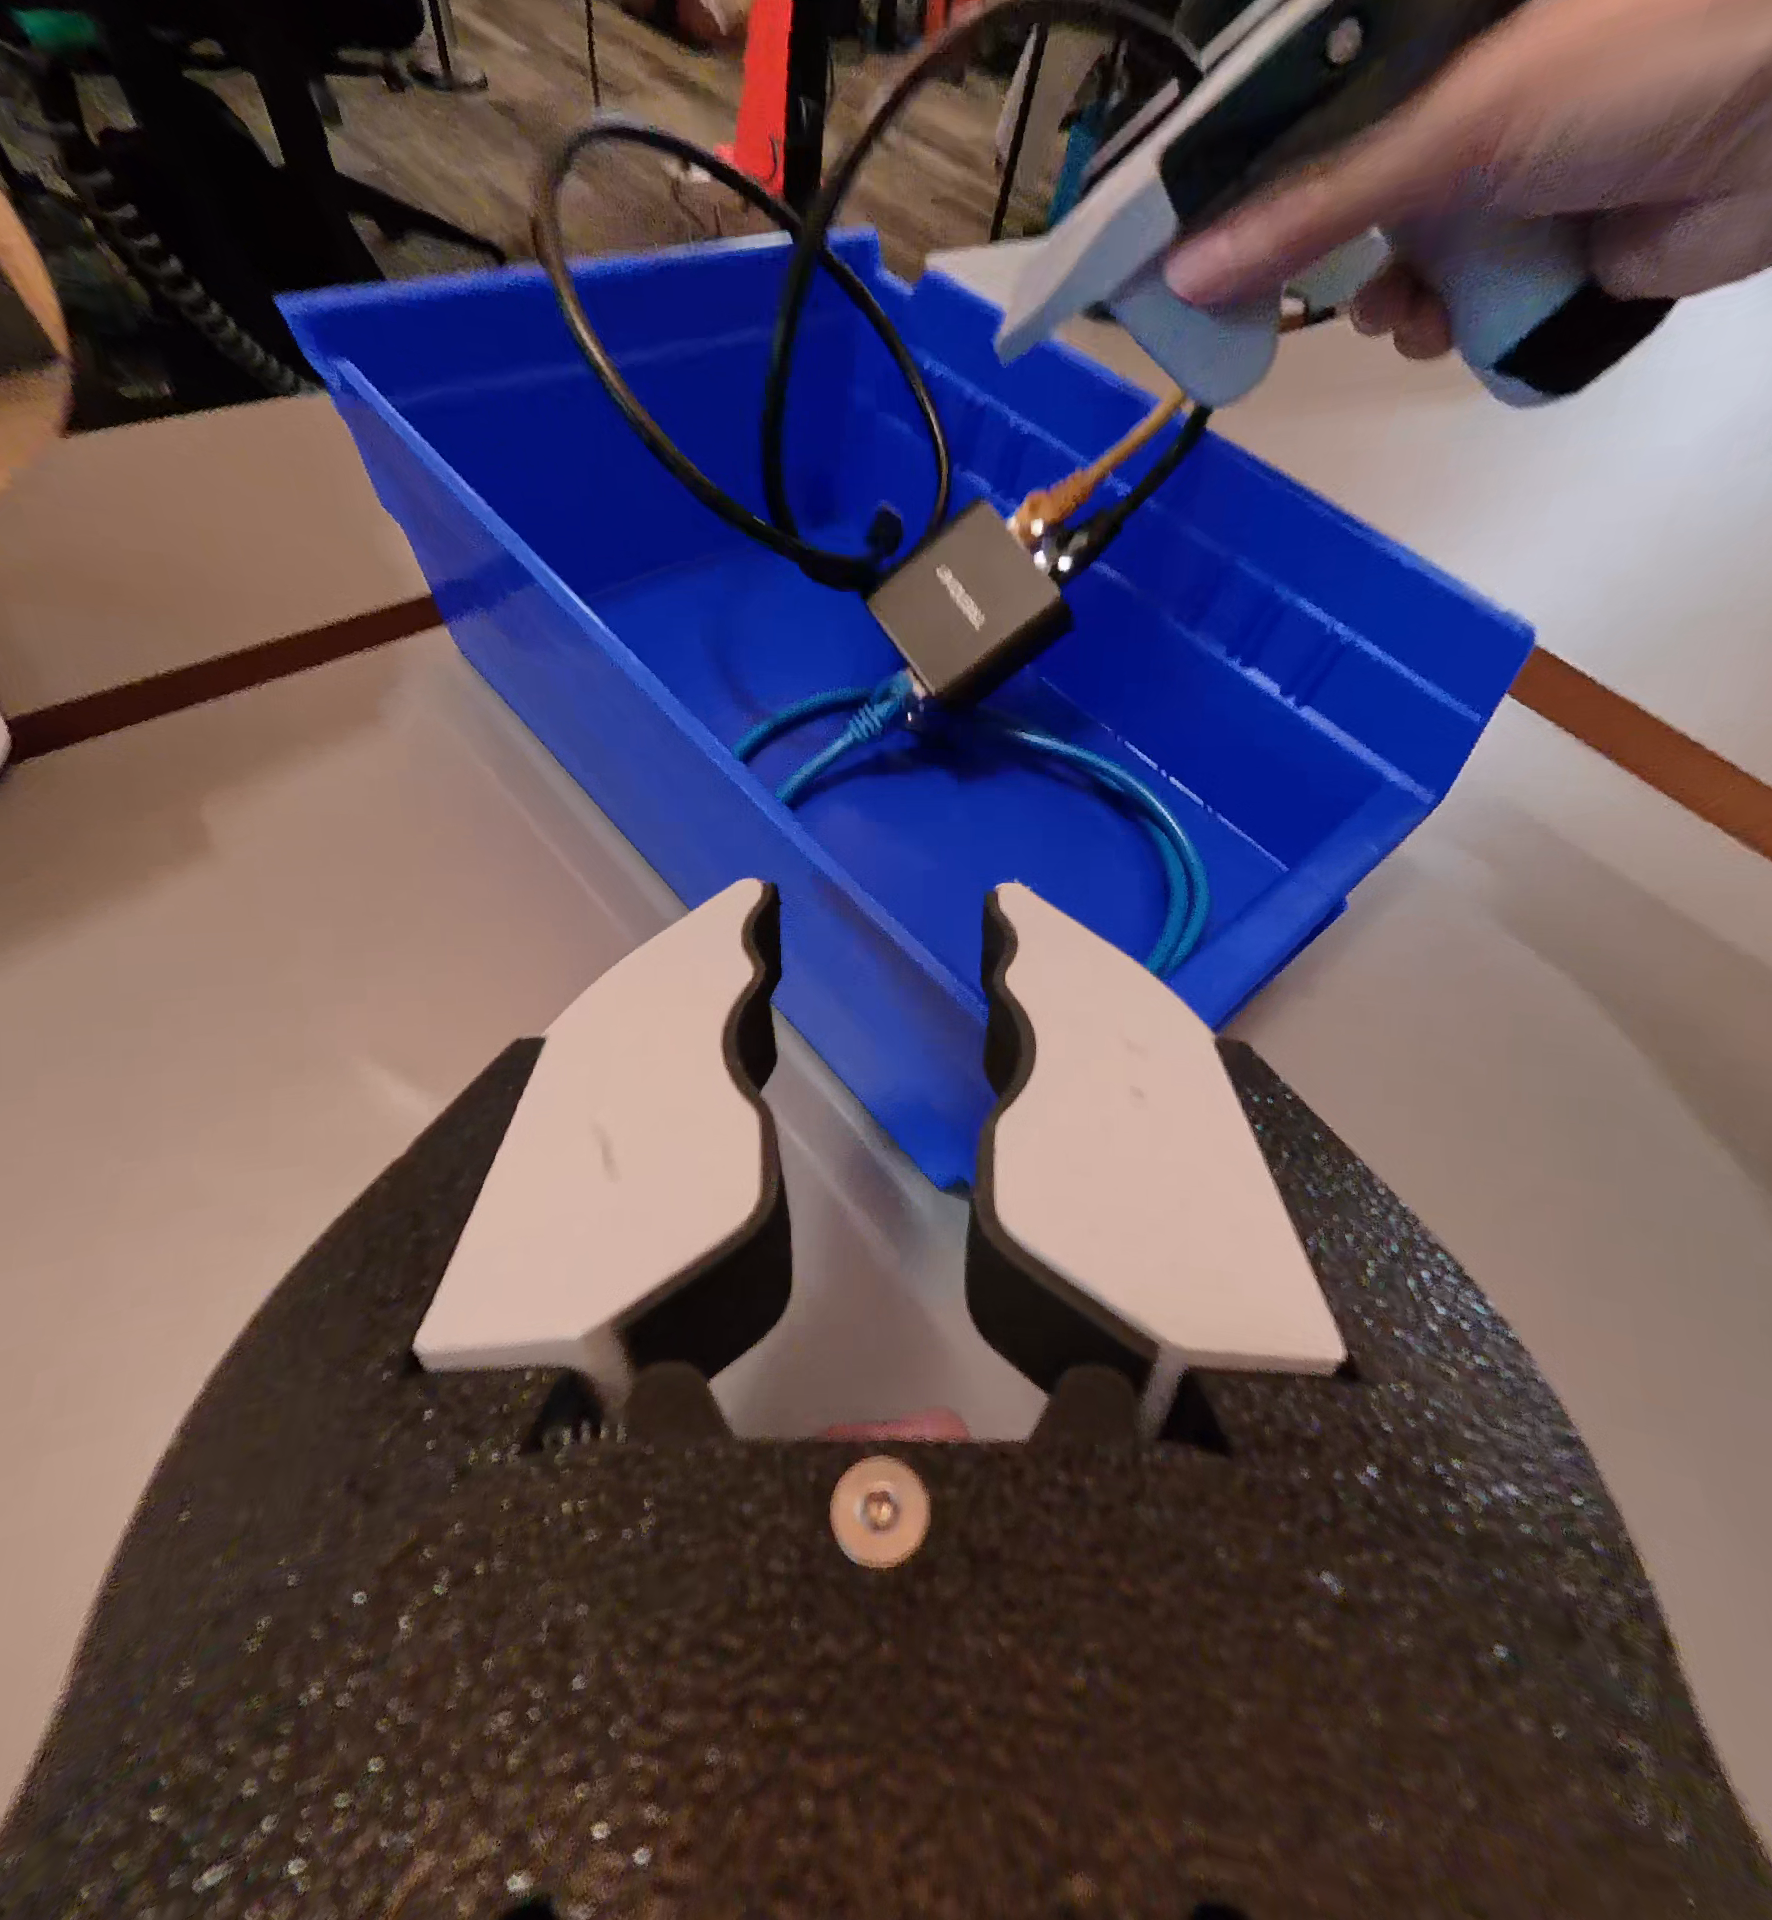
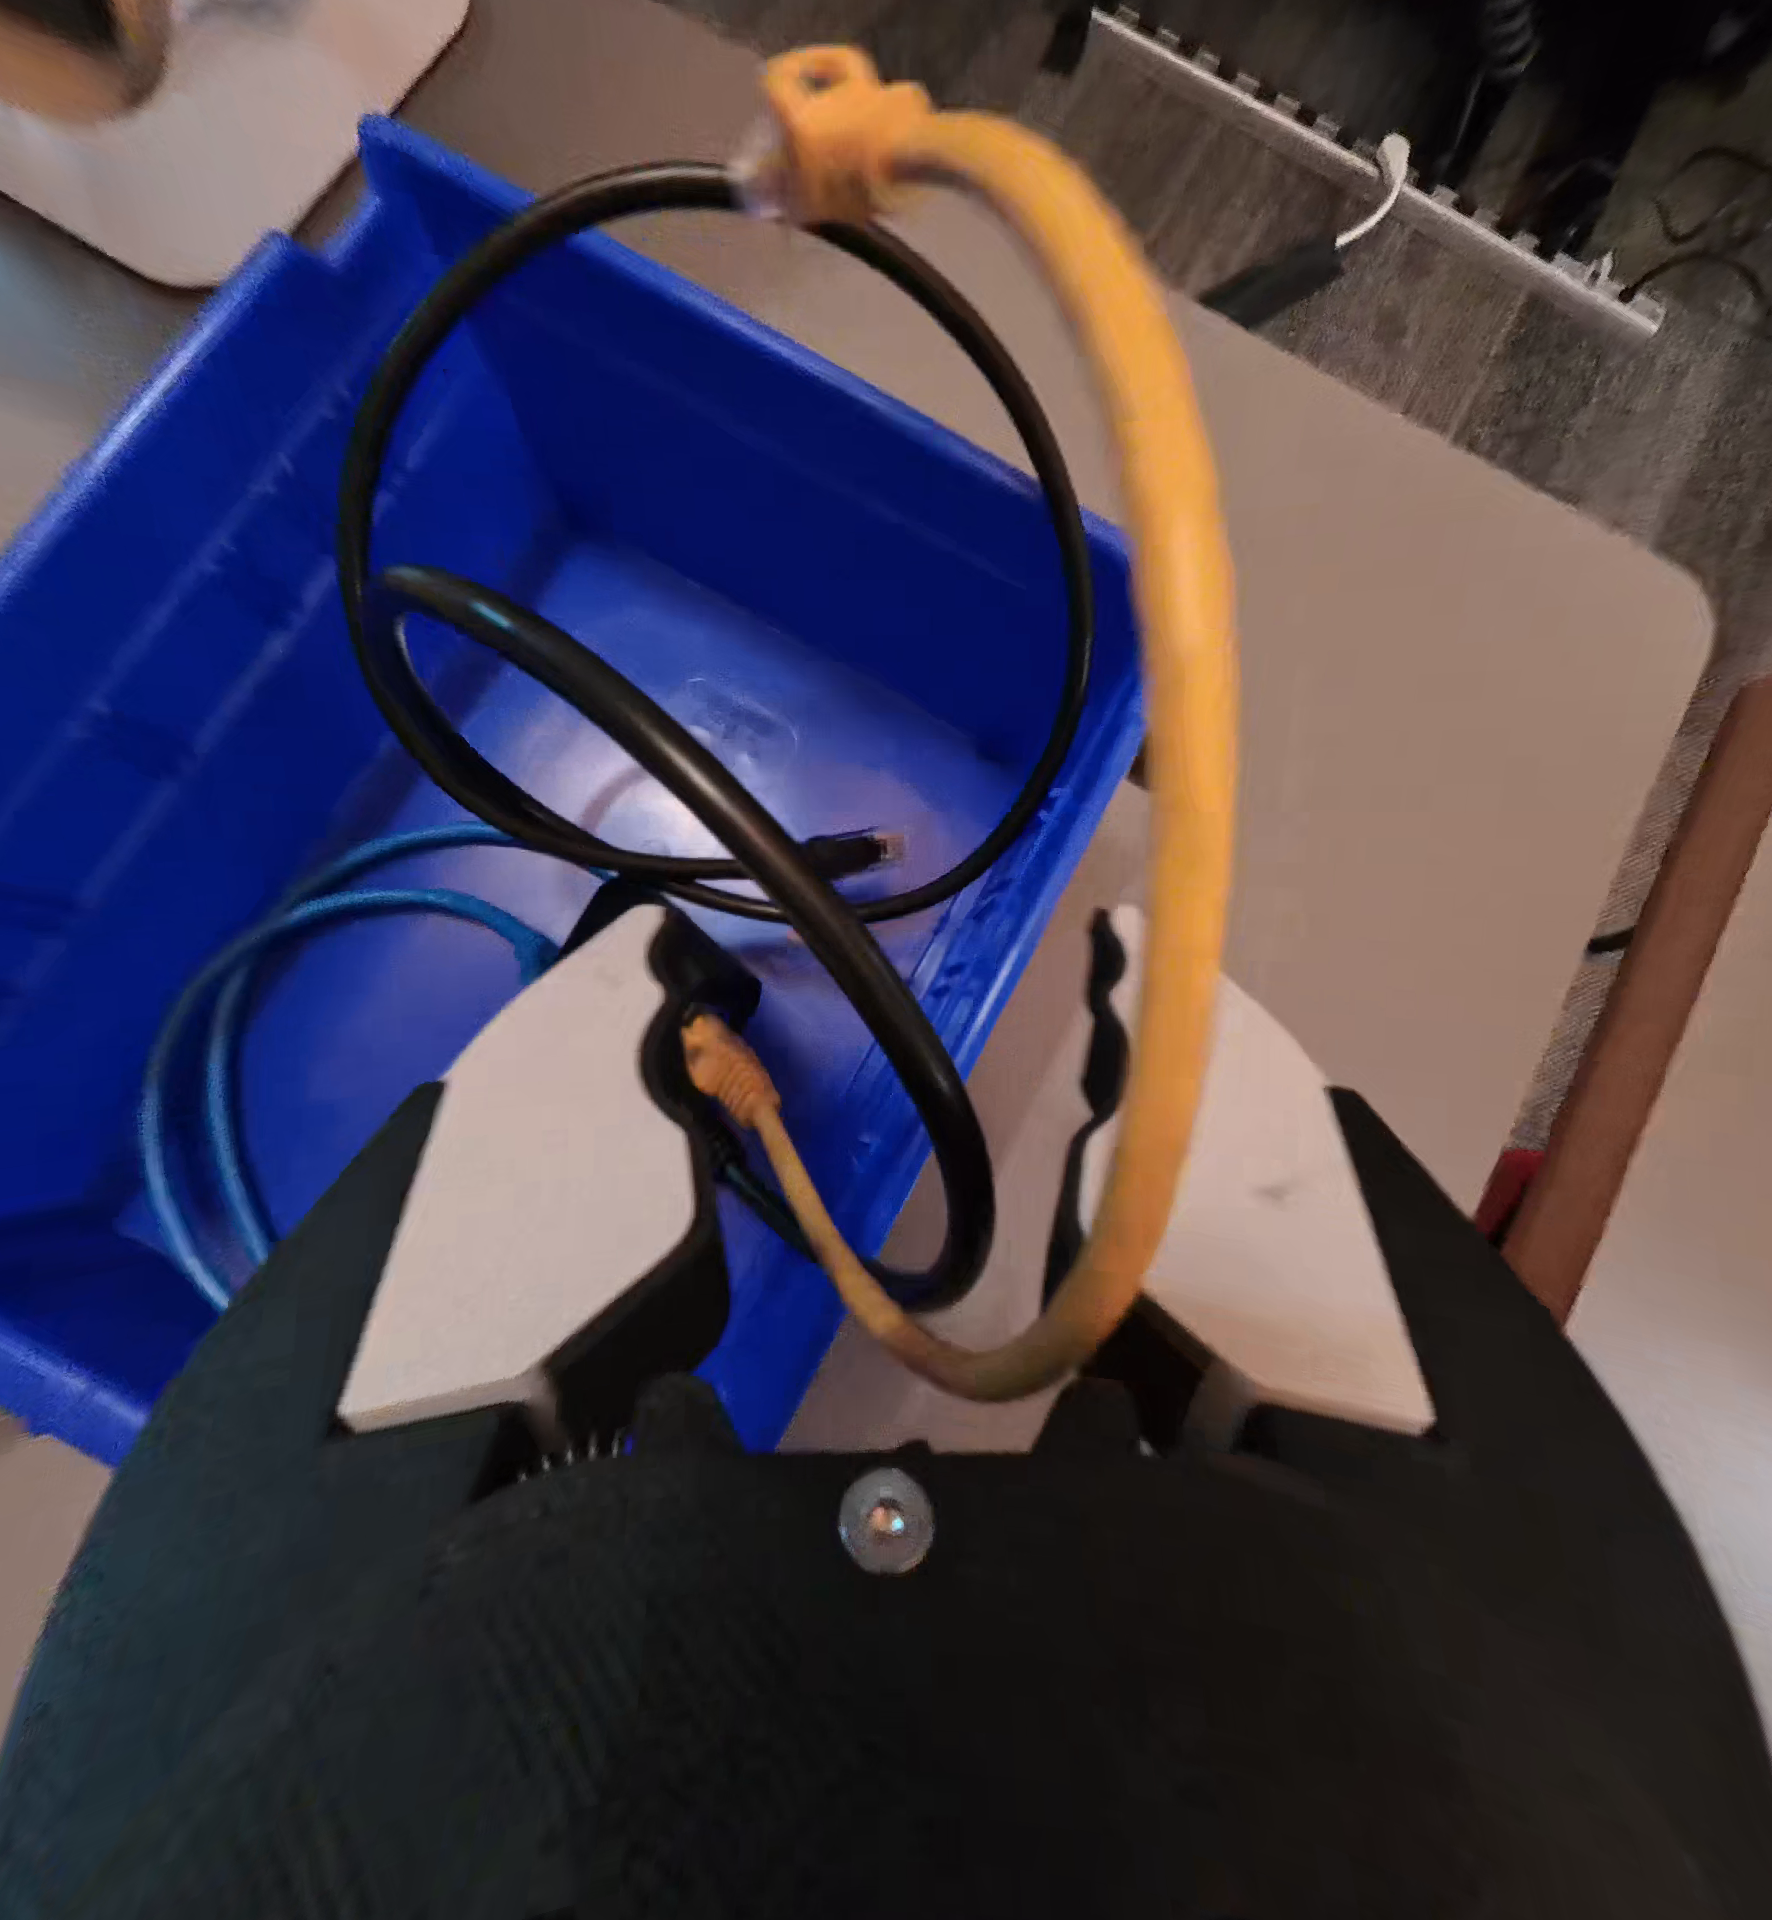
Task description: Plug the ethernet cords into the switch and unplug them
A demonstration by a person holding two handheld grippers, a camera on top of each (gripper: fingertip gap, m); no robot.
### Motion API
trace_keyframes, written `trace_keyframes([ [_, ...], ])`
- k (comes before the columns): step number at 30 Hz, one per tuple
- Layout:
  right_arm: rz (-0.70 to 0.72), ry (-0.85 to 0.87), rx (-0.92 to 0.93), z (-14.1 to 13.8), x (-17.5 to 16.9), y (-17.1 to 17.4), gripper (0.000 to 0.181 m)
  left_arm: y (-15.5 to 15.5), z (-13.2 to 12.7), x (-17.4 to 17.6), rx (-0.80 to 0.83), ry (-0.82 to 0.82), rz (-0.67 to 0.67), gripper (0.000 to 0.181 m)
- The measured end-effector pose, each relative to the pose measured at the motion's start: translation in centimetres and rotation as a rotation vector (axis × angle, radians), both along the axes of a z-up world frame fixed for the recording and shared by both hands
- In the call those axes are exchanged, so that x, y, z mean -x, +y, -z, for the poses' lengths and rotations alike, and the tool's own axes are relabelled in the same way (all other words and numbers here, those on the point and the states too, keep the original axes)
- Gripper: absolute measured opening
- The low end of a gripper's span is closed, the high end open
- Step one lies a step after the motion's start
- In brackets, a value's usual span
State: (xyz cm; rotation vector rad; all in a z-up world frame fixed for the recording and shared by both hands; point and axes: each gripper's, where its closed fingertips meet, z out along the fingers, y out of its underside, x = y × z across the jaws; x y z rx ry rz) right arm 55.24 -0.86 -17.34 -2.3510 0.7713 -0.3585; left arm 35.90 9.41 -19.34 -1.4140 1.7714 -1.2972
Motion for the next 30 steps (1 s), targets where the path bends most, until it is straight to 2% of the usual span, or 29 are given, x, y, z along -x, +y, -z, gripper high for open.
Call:
trace_keyframes([
  [1, 0.005, 0.037, -0.017, 0.0, 0.3, -0.4, 0.091, 0.2, -0.5, 0.0, 0.007, -0.021, -0.003, 0.037],
  [2, -0.017, 0.088, -0.026, 0.0, 1.0, -0.7, 0.100, 0.3, -0.8, 0.0, 0.014, -0.032, 0.000, 0.038],
  [3, -0.048, 0.111, -0.027, -0.1, 1.7, -1.0, 0.098, 0.4, -0.9, 0.0, 0.017, -0.029, 0.007, 0.039],
  [4, -0.058, 0.090, -0.023, -0.5, 1.8, -1.6, 0.094, 0.4, -0.9, 0.0, 0.015, -0.019, 0.015, 0.040],
  [7, -0.071, 0.013, 0.006, -1.9, 2.0, -3.5, 0.099, 0.4, -1.0, -0.3, 0.010, -0.007, 0.026, 0.045],
  [9, -0.038, -0.013, 0.029, -3.1, 2.5, -5.2, 0.098, 0.4, -1.0, -0.4, 0.006, 0.001, 0.026, 0.048],
  [13, 0.058, -0.136, -0.093, -5.6, 5.9, -7.2, 0.094, 0.2, -0.7, -0.3, 0.023, 0.058, 0.026, 0.059],
  [16, 0.173, -0.233, -0.200, -4.9, 10.1, -8.5, 0.093, 0.2, -0.1, -0.6, -0.029, 0.105, -0.001, 0.066],
  [20, 0.270, -0.253, -0.343, -2.0, 16.3, -8.8, 0.094, 0.5, 0.7, -1.5, -0.148, 0.171, -0.034, 0.073],
  [22, 0.307, -0.257, -0.376, -1.2, 18.8, -8.7, 0.097, 0.5, 1.0, -2.2, -0.171, 0.234, -0.048, 0.085],
  [26, 0.431, -0.313, -0.461, -0.5, 21.8, -8.9, 0.099, 0.9, 3.2, -3.8, -0.278, 0.380, -0.071, 0.093],
  [28, 0.403, -0.348, -0.503, -1.0, 22.3, -7.9, 0.099, 1.1, 4.3, -4.4, -0.323, 0.434, -0.074, 0.086],
  [29, 0.371, -0.333, -0.491, -1.1, 22.6, -7.5, 0.097, 1.1, 4.6, -4.8, -0.335, 0.435, -0.072, 0.071],
  [30, 0.370, -0.322, -0.480, -1.4, 22.6, -7.4, 0.097, 1.1, 4.9, -5.1, -0.343, 0.433, -0.079, 0.048],
])
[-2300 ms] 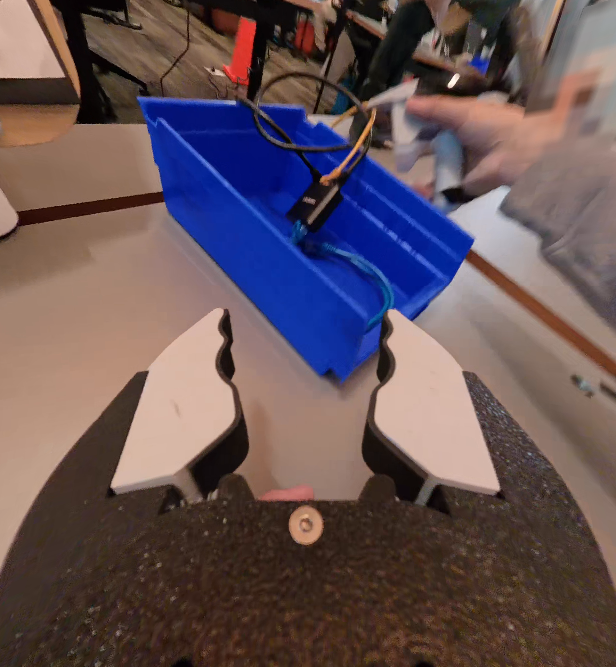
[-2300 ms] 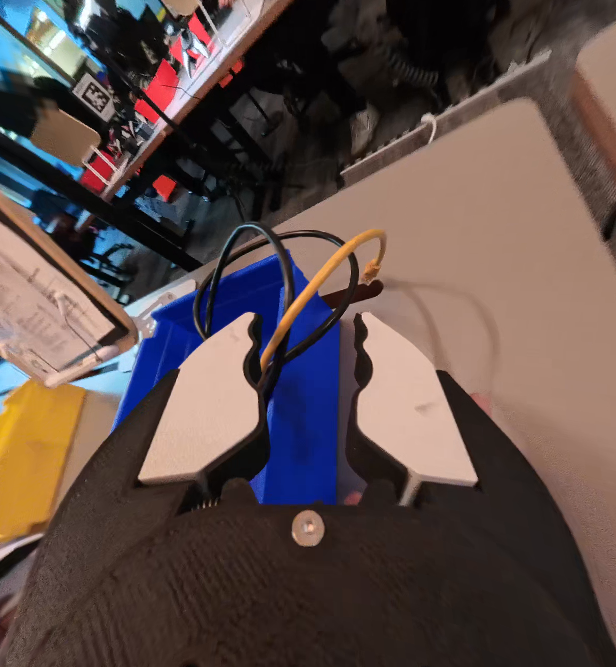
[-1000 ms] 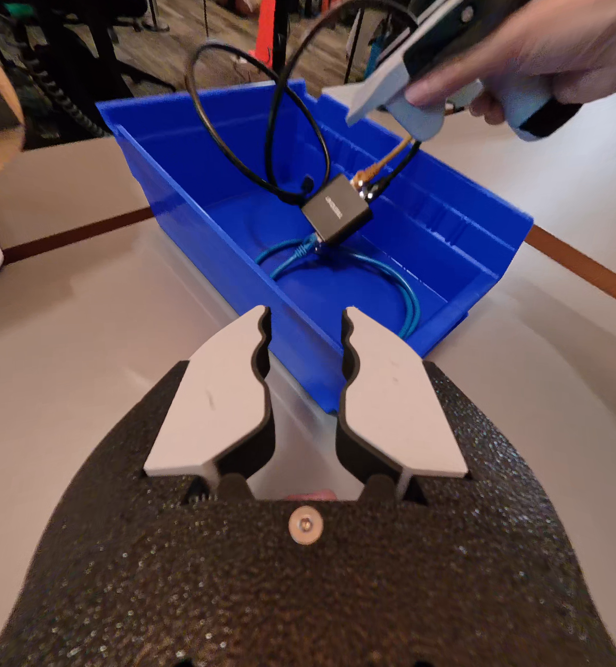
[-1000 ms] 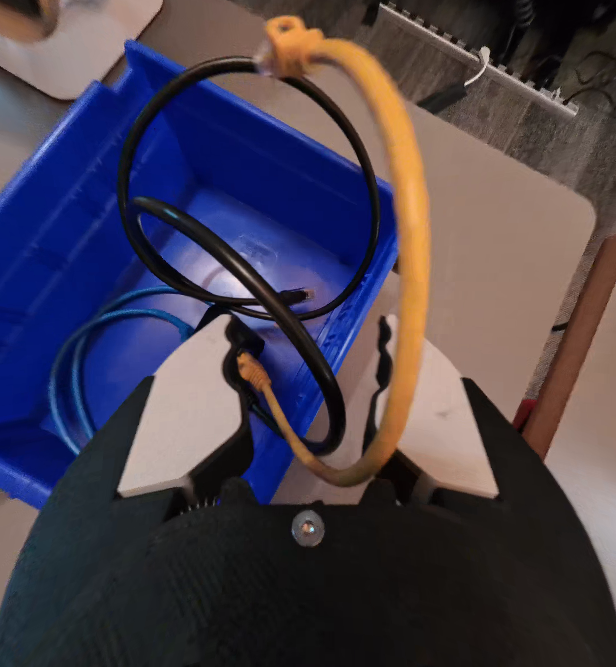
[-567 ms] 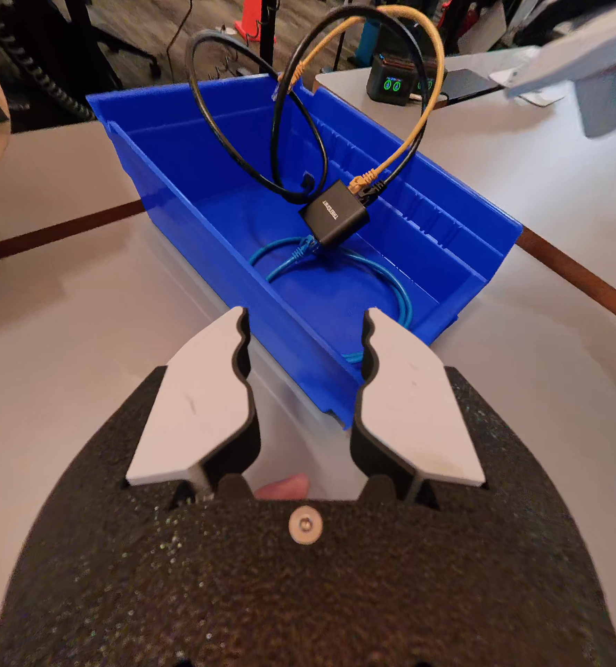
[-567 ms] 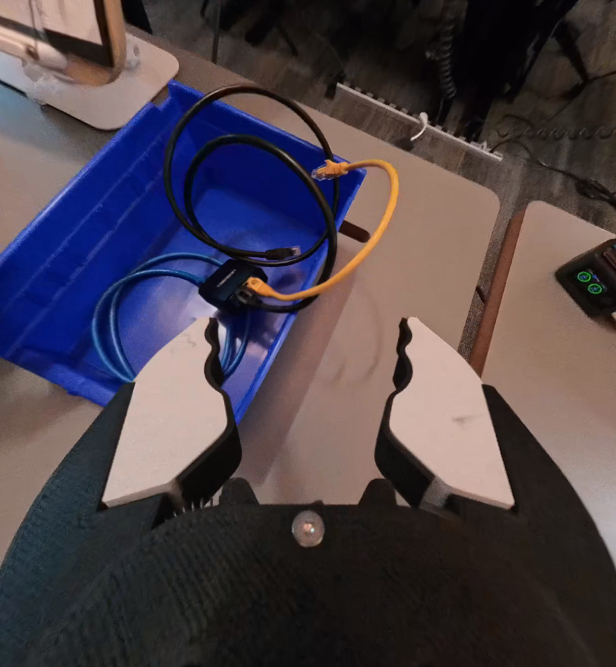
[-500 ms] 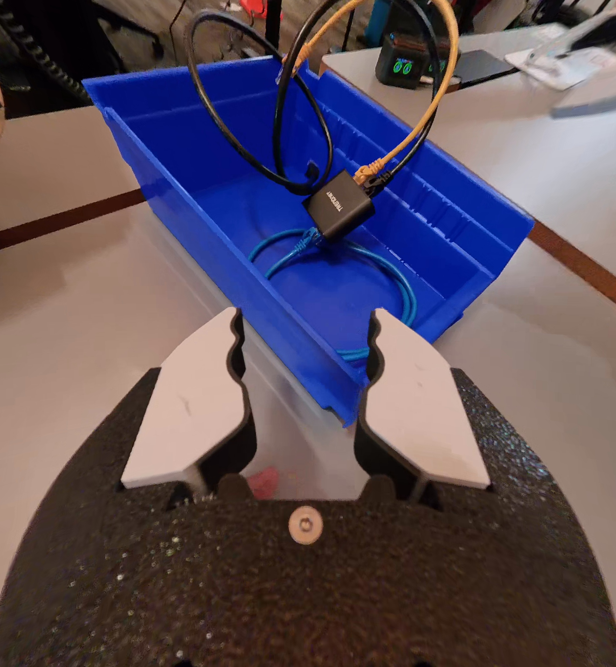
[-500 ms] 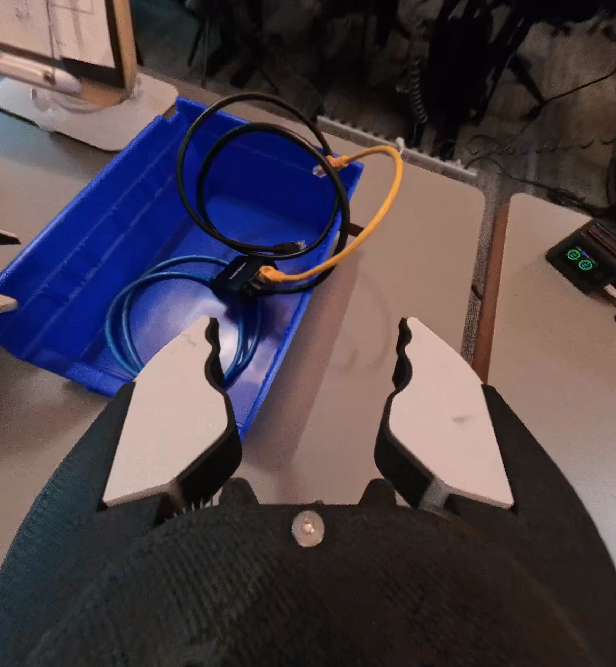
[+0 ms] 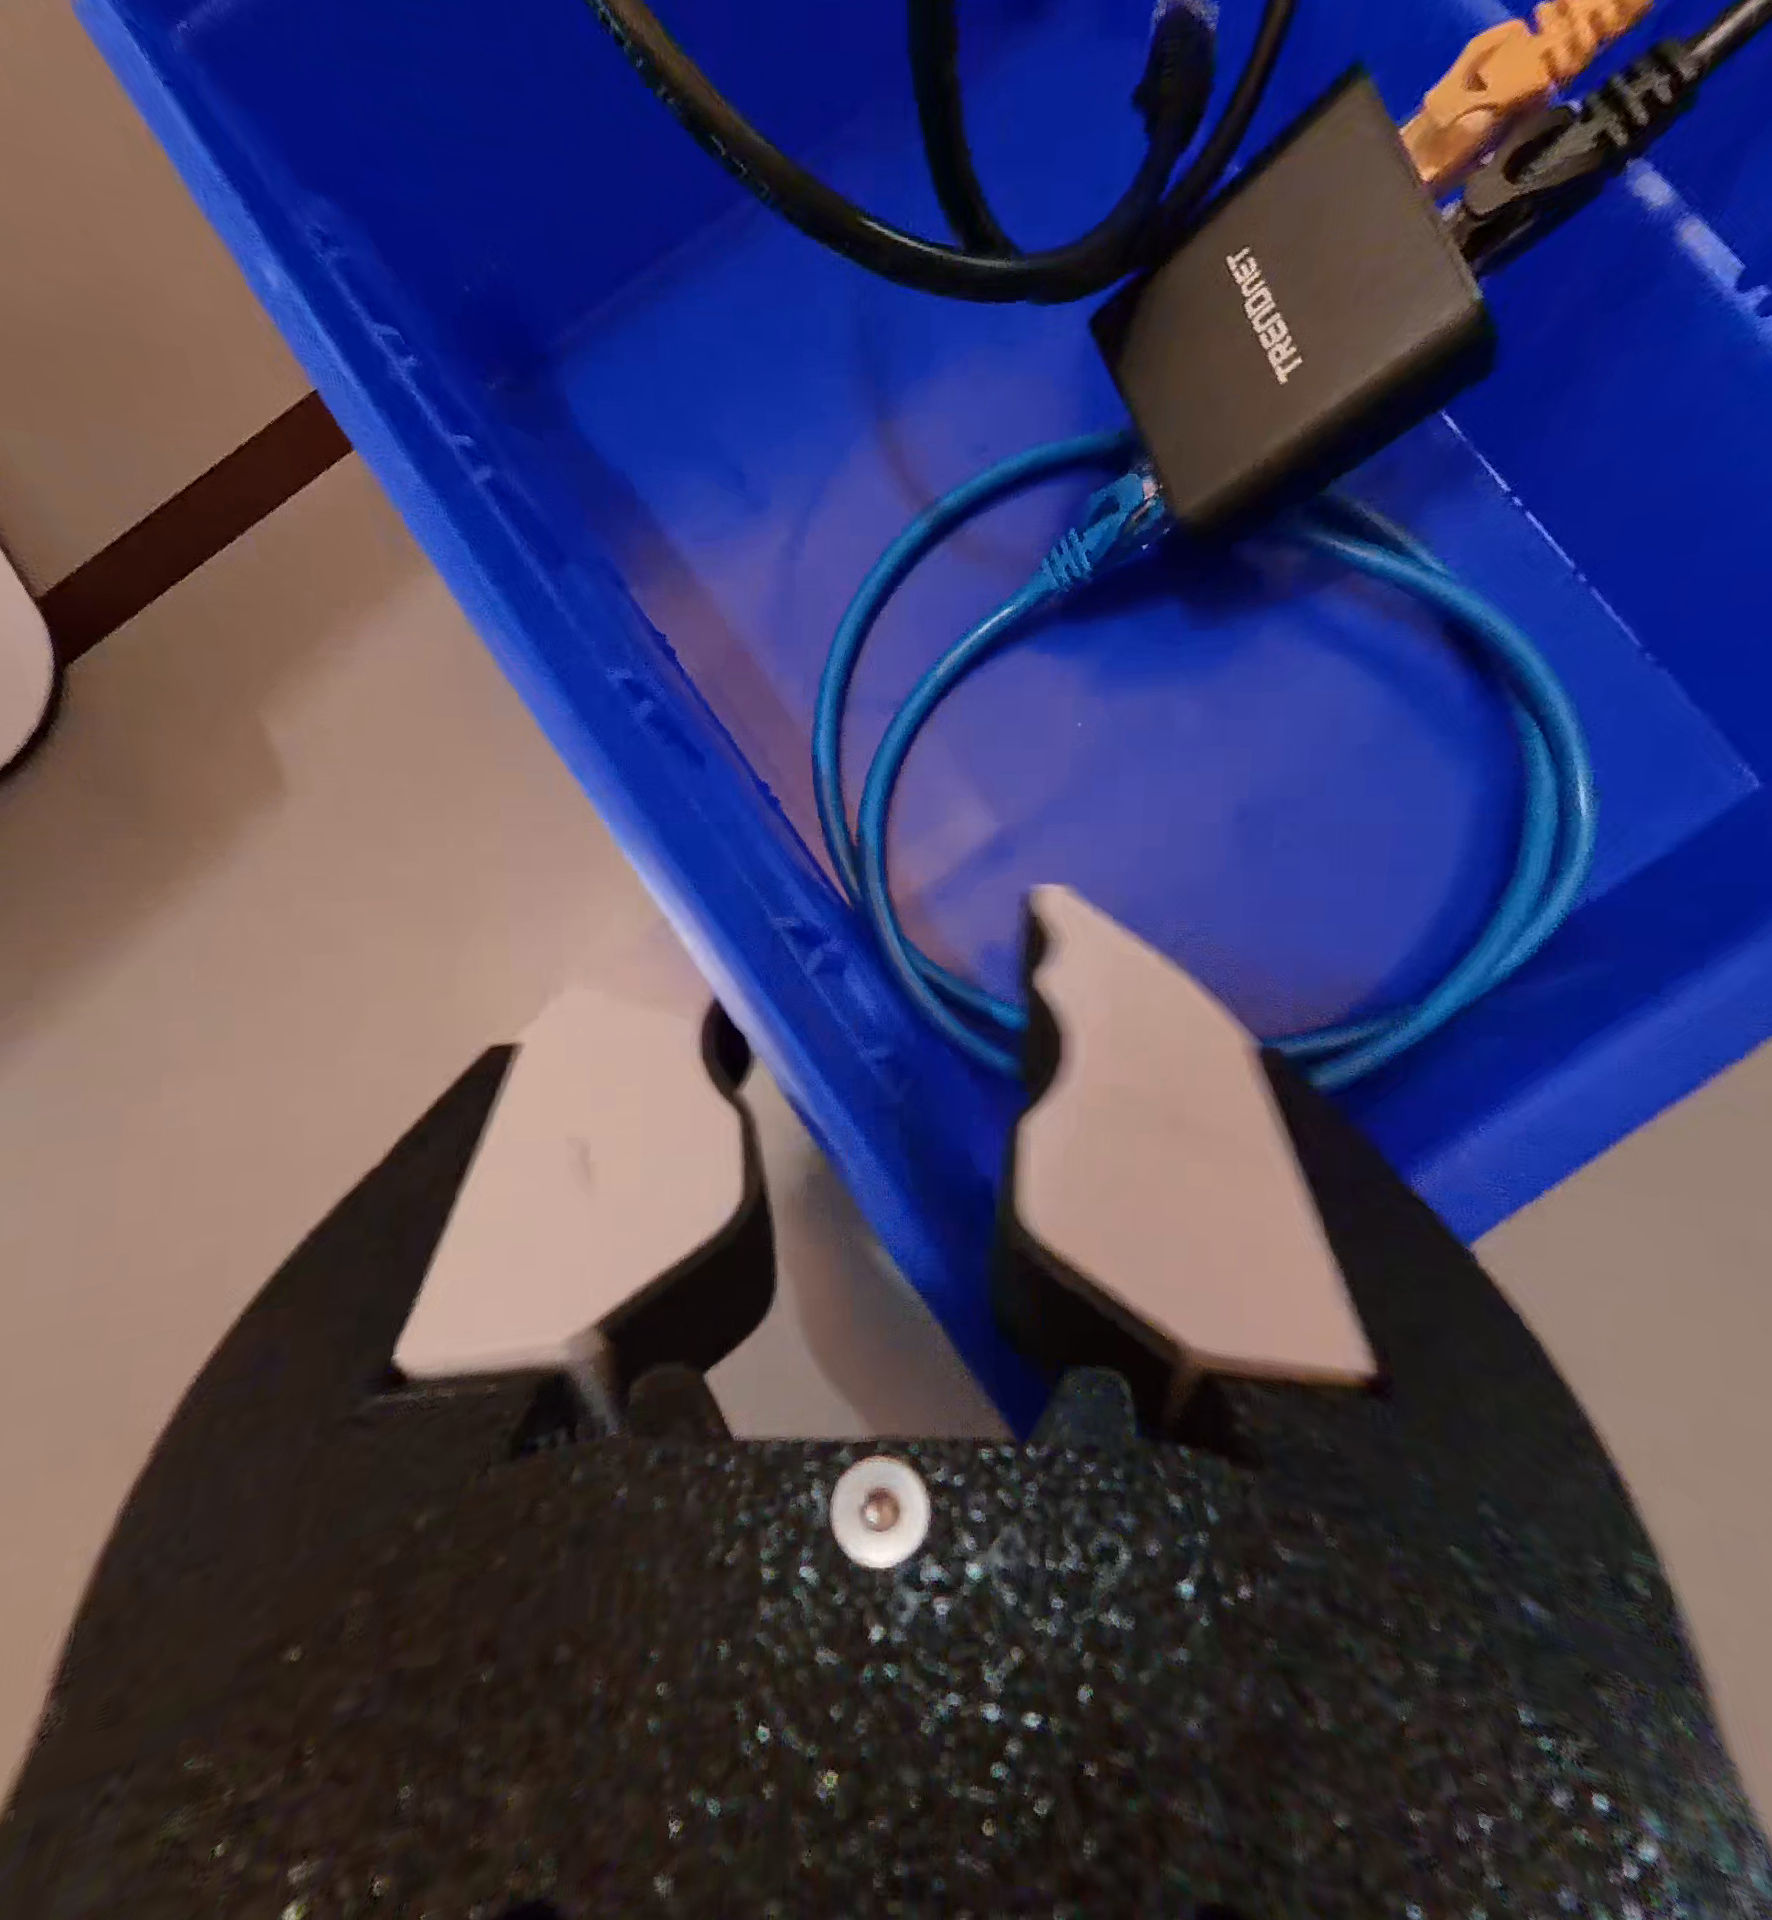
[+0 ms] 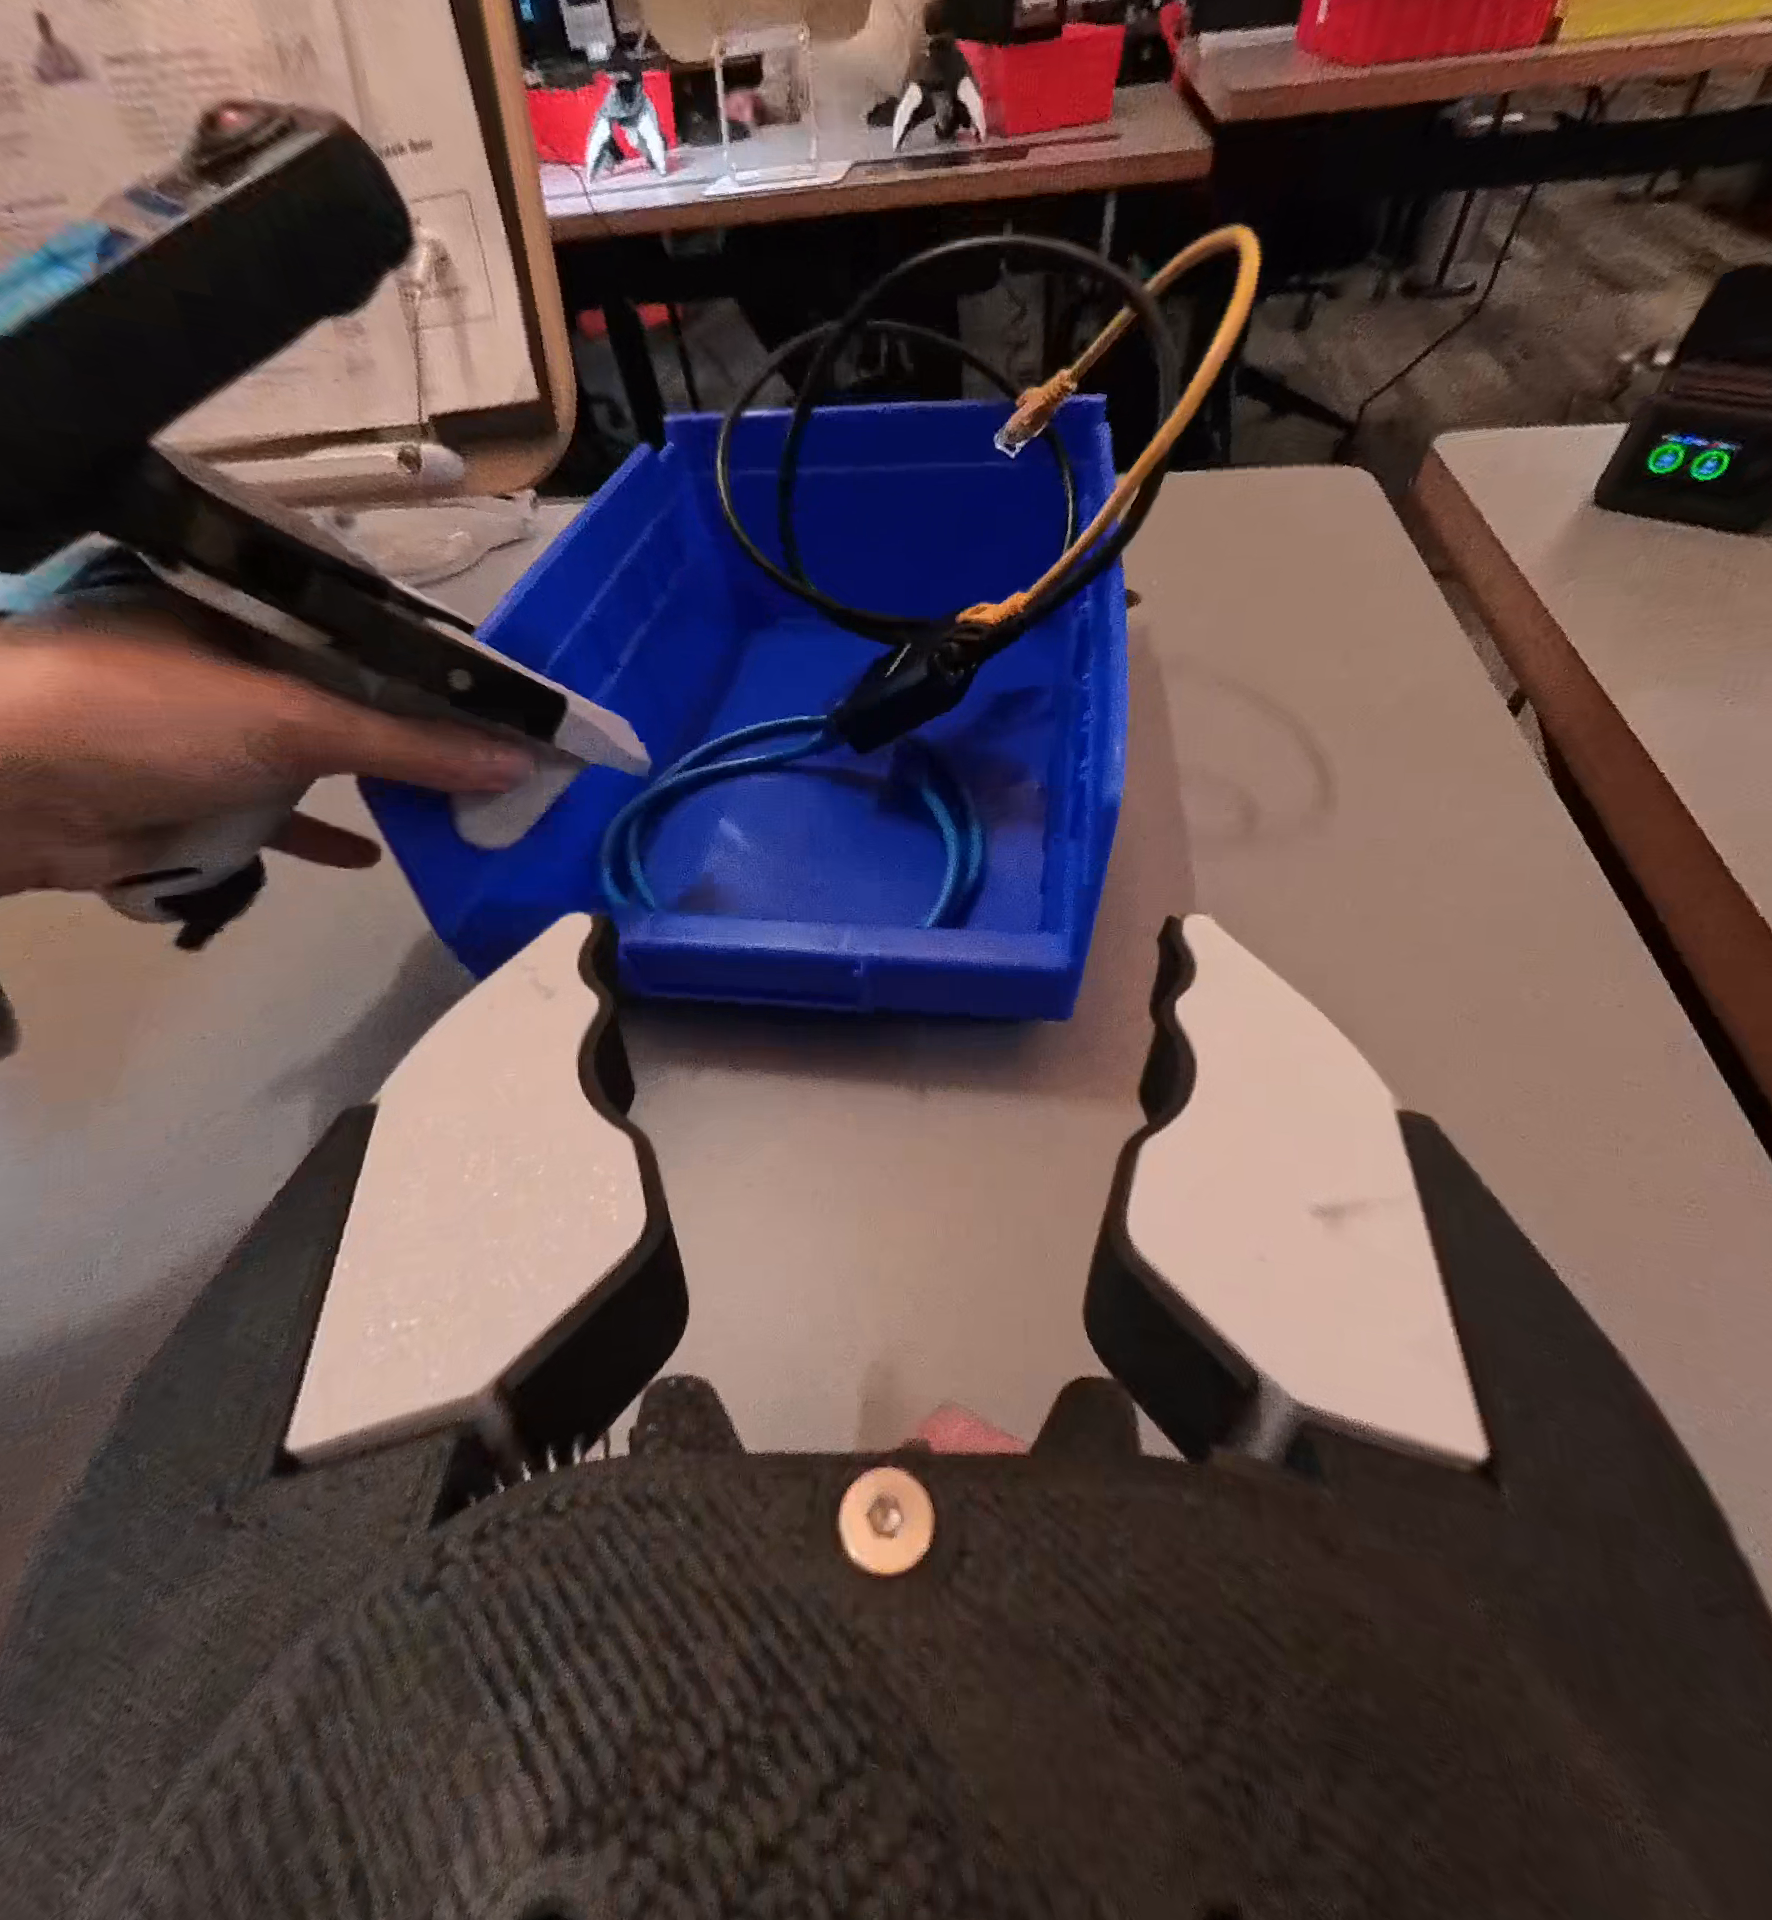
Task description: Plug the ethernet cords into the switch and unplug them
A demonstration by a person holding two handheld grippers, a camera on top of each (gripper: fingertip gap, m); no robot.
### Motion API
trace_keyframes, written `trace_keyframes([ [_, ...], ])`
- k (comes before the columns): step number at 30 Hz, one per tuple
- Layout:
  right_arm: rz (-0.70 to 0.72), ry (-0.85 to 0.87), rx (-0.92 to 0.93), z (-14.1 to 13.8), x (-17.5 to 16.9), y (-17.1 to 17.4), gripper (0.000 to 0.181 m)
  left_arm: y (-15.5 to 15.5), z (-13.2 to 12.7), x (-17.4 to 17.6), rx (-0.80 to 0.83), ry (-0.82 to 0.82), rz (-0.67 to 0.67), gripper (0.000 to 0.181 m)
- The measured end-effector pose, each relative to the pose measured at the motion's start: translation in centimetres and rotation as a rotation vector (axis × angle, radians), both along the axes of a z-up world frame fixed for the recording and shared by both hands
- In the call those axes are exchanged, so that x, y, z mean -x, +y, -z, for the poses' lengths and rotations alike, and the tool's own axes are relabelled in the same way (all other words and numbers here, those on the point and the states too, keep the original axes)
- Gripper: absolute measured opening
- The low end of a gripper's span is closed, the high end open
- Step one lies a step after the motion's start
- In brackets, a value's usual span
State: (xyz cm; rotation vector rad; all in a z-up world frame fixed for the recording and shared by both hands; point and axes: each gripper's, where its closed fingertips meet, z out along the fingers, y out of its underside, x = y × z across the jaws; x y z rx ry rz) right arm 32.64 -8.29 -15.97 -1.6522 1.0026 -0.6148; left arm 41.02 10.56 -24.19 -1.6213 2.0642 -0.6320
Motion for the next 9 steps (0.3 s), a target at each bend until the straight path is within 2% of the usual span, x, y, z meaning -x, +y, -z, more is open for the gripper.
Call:
trace_keyframes([
  [2, 0.011, -0.020, -0.020, -0.9, 0.0, 0.0, 0.100, 1.4, 0.2, -0.8, -0.053, -0.040, -0.064, 0.028],
  [4, 0.001, -0.047, -0.039, -1.4, 0.2, 0.2, 0.094, 2.8, 0.1, -1.1, 0.007, -0.062, -0.130, 0.011],
  [9, 0.005, -0.064, -0.032, -2.1, 0.4, -0.3, 0.094, 5.9, -0.1, 0.8, 0.095, -0.048, -0.056, 0.005],
])
